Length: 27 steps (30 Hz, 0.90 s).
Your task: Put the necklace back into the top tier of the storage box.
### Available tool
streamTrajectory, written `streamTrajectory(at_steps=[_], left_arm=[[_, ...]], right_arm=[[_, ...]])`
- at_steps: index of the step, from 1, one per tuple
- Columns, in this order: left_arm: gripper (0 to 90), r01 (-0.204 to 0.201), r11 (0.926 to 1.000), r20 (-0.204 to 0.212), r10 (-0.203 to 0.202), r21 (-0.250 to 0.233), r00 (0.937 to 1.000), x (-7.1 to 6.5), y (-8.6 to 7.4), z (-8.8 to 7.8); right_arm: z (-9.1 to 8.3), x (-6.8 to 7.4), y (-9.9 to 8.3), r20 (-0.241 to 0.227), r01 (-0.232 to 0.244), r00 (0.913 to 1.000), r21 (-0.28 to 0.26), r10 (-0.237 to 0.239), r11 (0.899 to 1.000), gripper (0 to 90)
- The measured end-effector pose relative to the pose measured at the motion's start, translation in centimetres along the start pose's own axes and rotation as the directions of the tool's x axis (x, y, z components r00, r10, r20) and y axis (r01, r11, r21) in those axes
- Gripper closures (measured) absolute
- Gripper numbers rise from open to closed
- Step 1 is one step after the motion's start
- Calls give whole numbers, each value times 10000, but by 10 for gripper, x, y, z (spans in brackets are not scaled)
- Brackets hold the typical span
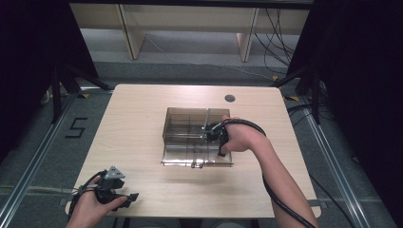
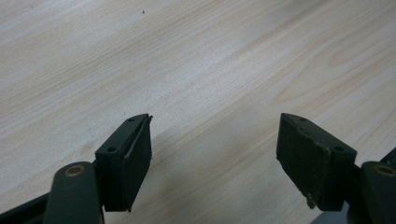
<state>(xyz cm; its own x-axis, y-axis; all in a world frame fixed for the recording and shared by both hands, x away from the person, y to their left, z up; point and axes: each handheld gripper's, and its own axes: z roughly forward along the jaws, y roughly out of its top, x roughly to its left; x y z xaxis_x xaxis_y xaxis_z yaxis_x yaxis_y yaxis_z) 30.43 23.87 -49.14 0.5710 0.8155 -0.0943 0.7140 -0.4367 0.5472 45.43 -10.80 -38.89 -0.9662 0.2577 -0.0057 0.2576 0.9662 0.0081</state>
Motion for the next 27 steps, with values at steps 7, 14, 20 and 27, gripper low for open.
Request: streamTrajectory(at_steps=[7, 14, 20, 27], left_arm=[[264, -41, 10000, 46, 41, 18, 10000, 0, 0, 0], [264, -55, 10000, 116, 54, 32, 9999, 0, 0, 0], [264, -55, 10000, 113, 55, 21, 9999, 0, 0, -1], [264, -81, 10000, 134, 80, 58, 9999, 0, 0, -1]], right_arm=[[4, -1, 0, -63, 54, 10000, -71, -54, 10000, 867], [5, 0, 0, -32, -232, 9997, 176, 233, 9996, 867], [8, -1, 0, -51, -223, 9997, 124, 223, 9997, 865], [7, -1, -1, -10, -224, 9997, 177, 224, 9996, 853]])
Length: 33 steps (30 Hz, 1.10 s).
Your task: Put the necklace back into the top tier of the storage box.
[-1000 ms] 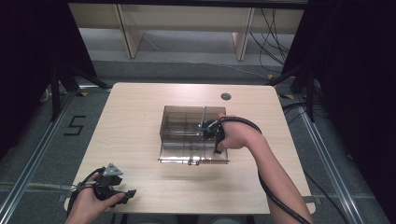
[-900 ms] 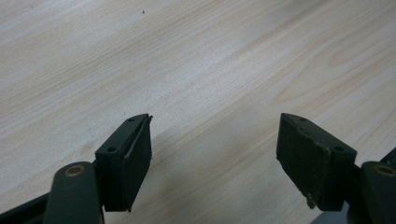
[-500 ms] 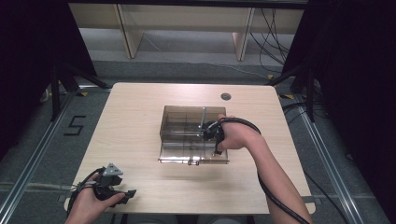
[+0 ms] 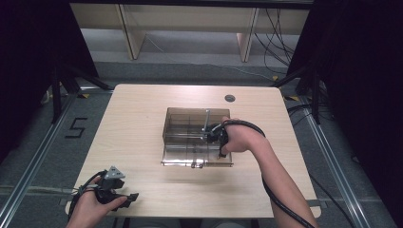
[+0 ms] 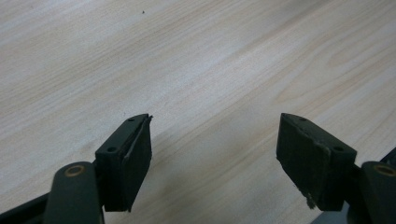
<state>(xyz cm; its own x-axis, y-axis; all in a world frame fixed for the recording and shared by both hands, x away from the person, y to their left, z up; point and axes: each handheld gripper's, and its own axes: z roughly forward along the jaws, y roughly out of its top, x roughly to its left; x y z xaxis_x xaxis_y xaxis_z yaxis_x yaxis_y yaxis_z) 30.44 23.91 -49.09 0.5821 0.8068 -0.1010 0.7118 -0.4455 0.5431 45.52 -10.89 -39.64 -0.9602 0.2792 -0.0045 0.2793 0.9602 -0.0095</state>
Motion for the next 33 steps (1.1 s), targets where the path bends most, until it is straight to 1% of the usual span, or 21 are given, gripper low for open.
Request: streamTrajectory(at_steps=[2, 3, 4, 5, 6, 10, 11, 12, 13, 14, 15, 16, 17, 19, 22, 23, 27, 28, 29, 30, 33], left_arm=[[265, 33, 10000, -9, -33, -33, 10000, 0, 0, 0], [265, 52, 10000, -14, -52, -50, 10000, -1, 0, 0], [265, 24, 10000, -34, -24, -31, 10000, 0, 0, 0], [265, 30, 10000, -22, -31, -38, 10000, 0, 0, 0], [264, 97, 9999, -152, -99, -85, 9998, 0, 0, 0], [264, 49, 10000, -151, -50, -80, 9999, 0, 0, 0], [264, 91, 9999, -102, -92, -87, 9999, 0, 0, 1], [264, 89, 9999, -129, -90, -99, 9999, 0, 0, 0], [264, 42, 10000, -156, -44, -78, 9999, 0, 0, 1], [265, 69, 9999, -194, -71, -108, 9998, -1, 0, 2], [264, 121, 9999, -226, -124, -115, 9997, -1, 0, 2], [265, 108, 9999, -208, -110, -106, 9997, -1, 0, 2], [264, 79, 9999, -150, -81, -120, 9999, -1, 0, 1], [265, 111, 9997, -217, -116, -206, 9997, -1, 0, 0], [264, -8, 10000, -87, 7, -60, 10000, 0, 0, 0], [264, -17, 10000, -85, 16, -54, 10000, 0, 0, 0], [264, 28, 9999, -187, -31, -166, 9998, -1, 0, 0], [265, -22, 9999, -122, 21, -114, 9999, 0, 0, 0], [265, 11, 9999, -147, -13, -131, 9999, 0, 0, 0], [265, 86, 9998, -277, -91, -157, 9996, -1, 0, 1], [265, 105, 9998, -168, -108, -149, 9998, -1, 0, 1]], right_arm=[[0, 0, 0, 6, 18, 10000, -20, -18, 10000, 844], [0, -1, 1, -21, 274, 9996, -154, -275, 9995, 832], [0, -1, 1, -21, 274, 9996, -154, -275, 9995, 832], [-3, 1, 1, 36, 113, 9999, 142, -113, 9998, 825], [-3, 2, 0, -1, -13, 10000, 29, 13, 10000, 819], [-7, 1, 0, 51, 183, 9998, -192, -182, 9996, 806], [-8, 2, -1, 52, -86, 9999, -105, 86, 9999, 800], [-10, 2, -1, 108, 157, 9998, -99, -156, 9998, 794], [-10, 3, -2, 13, -14, 10000, -207, 14, 9998, 788], [-10, 1, -2, -42, 441, 9990, -382, -443, 9983, 783], [-12, 4, -3, 2, -106, 9999, -143, 106, 9998, 780], [-13, 3, -4, 56, 95, 9999, -200, -94, 9998, 776], [-15, 4, -4, 50, -109, 9999, -251, 111, 9996, 773], [-16, 5, -6, 58, -190, 9998, -316, 192, 9993, 763], [-15, 6, -6, 27, -40, 10000, -418, 41, 9991, 747], [-16, 7, -6, 6, -245, 9997, -363, 245, 9990, 744], [-18, 7, -7, 38, -41, 10000, -454, 42, 9990, 730], [-19, 8, -8, 24, -292, 9996, -379, 293, 9989, 727], [-21, 7, -7, 180, -34, 9998, -283, 39, 9996, 725], [-22, 8, -7, 212, -109, 9997, -252, 114, 9996, 723], [-23, 9, -9, 173, -44, 9998, -326, 50, 9995, 718]])
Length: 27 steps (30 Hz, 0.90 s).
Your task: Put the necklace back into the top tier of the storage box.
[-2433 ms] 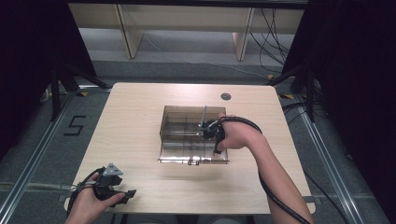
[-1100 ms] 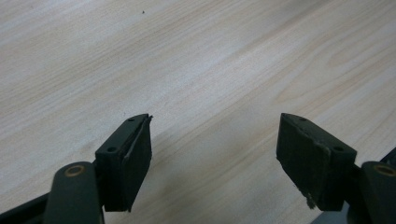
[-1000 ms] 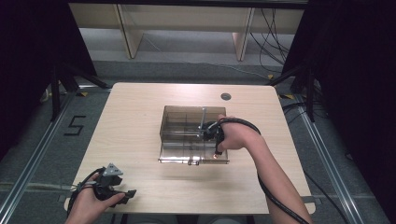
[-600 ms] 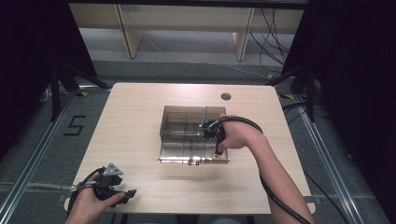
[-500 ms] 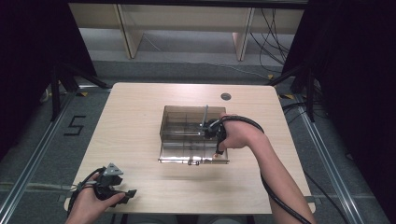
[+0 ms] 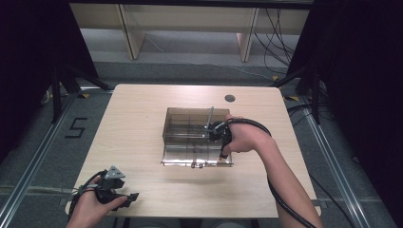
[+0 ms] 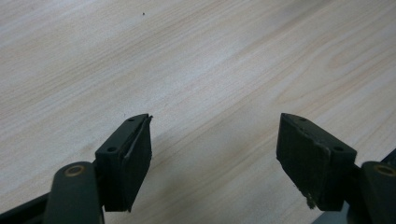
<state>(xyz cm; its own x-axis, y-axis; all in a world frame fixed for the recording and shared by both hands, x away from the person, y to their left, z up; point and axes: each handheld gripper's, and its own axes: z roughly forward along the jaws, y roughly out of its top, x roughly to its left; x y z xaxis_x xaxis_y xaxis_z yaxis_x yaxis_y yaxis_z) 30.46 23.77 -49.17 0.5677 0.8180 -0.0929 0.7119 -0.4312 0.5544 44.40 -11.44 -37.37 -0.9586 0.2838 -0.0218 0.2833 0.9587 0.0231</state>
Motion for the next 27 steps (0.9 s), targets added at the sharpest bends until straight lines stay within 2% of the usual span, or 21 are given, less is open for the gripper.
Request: streamTrajectory(at_steps=[1, 2, 3, 4, 5, 6, 7, 10, 11, 12, 13, 17, 18, 20, 23, 24, 25, 27], left_arm=[[265, 7, 10000, -14, -7, 3, 10000, 0, 0, 0], [264, 1, 10000, 32, -1, 59, 10000, 0, 0, 0], [264, -10, 10000, 32, 10, 80, 10000, 0, 0, 0], [264, -20, 10000, 24, 20, 91, 10000, 0, 0, 0], [265, 11, 10000, 42, -11, 15, 10000, -1, 0, 0], [264, -154, 9999, 44, 154, 48, 9999, 0, 0, 0], [264, -103, 9999, 37, 103, -7, 9999, -1, 0, 0], [264, -117, 9999, 18, 117, 27, 9999, -1, 0, 0], [264, -147, 9999, 24, 146, 72, 9999, -1, 0, 0], [264, -138, 9999, 27, 138, 72, 9999, -1, 0, 0], [264, -65, 10000, 38, 65, 14, 10000, -1, 0, 1], [265, -100, 9999, 42, 99, 25, 9999, -1, 0, 0], [265, -2, 10000, 55, 2, -41, 10000, -2, 0, 1], [265, -106, 9999, 58, 105, 82, 9999, -1, 0, 1], [265, -22, 10000, 21, 22, 6, 10000, -1, 1, 1], [265, -147, 9999, 92, 146, 80, 9999, -1, 1, 0], [265, 1, 10000, 87, 0, -18, 10000, -2, 1, 2], [265, -30, 9999, 173, 28, 143, 9998, 0, 1, 1]], right_arm=[[-1, 2, -1, 0, -290, 9996, 41, 290, 9996, 716], [-1, 0, -2, -51, 11, 10000, -53, -11, 10000, 705], [-1, 0, -2, -51, 11, 10000, -53, -11, 10000, 705], [-2, 1, -3, -16, -116, 9999, 23, 116, 9999, 704], [-2, 1, -4, 16, -42, 10000, -76, 42, 10000, 704], [-4, 3, -6, 26, -251, 9997, -34, 251, 9997, 704], [-5, 3, -7, -17, -119, 9999, -41, 119, 9999, 704], [-8, 3, -13, 78, -320, 9995, -118, 321, 9994, 703], [-10, 2, -15, 104, -258, 9996, -84, 259, 9996, 703], [-11, 3, -18, 145, -428, 9990, -178, 431, 9989, 702], [-12, 2, -20, 132, -294, 9995, -217, 297, 9993, 702], [-12, 3, -27, 235, -466, 9986, -314, 473, 9984, 696], [-11, 3, -30, 214, -614, 9978, -306, 621, 9976, 695], [-11, 3, -34, 195, -582, 9981, -368, 589, 9976, 695], [-13, 3, -40, 170, -702, 9973, -451, 710, 9965, 694], [-13, 4, -42, 156, -792, 9967, -460, 799, 9958, 693], [-14, 5, -44, 153, -758, 9969, -430, 765, 9962, 693], [-16, 7, -47, 111, -797, 9967, -359, 802, 9962, 689]])
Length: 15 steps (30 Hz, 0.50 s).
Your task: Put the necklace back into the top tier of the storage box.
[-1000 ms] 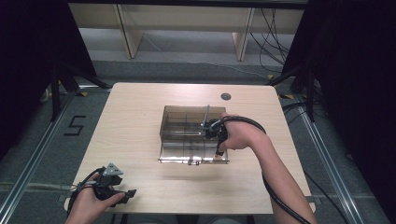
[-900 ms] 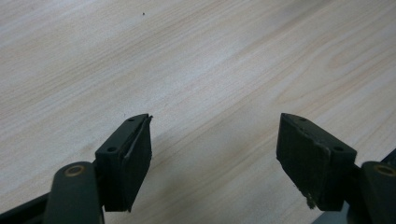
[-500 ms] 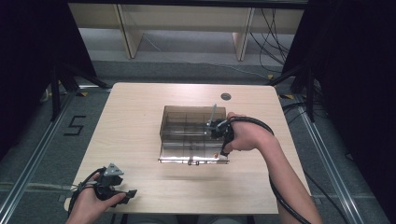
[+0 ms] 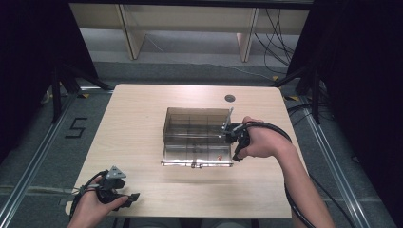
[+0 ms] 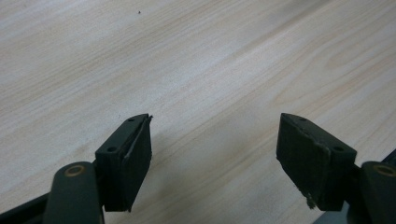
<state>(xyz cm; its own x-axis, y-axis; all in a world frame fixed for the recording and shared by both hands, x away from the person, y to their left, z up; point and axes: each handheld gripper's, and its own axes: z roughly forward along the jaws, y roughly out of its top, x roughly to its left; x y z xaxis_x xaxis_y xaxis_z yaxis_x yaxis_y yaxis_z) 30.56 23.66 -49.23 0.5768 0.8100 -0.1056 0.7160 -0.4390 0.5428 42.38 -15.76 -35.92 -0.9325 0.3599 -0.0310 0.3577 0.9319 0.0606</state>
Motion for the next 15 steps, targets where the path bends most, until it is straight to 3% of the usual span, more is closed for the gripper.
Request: streamTrajectory(at_steps=[1, 2, 7, 15], left_arm=[[265, 145, 9999, -118, -145, -45, 9998, 0, 0, 1], [265, 165, 9999, 19, -165, -39, 9999, 0, 0, 2], [266, 27, 10000, 11, -27, -69, 10000, -1, 1, 1], [267, 180, 9995, -121, -183, -253, 9998, 2, 0, 0]], right_arm=[[-1, 1, -2, 2, 2, 10000, 58, -2, 10000, 688], [-1, 2, -4, 6, -37, 10000, 106, 37, 9999, 687], [1, 3, -16, -8, -221, 9998, 273, 221, 9994, 683], [21, 3, -39, -189, -749, 9970, 183, 752, 9970, 662]])
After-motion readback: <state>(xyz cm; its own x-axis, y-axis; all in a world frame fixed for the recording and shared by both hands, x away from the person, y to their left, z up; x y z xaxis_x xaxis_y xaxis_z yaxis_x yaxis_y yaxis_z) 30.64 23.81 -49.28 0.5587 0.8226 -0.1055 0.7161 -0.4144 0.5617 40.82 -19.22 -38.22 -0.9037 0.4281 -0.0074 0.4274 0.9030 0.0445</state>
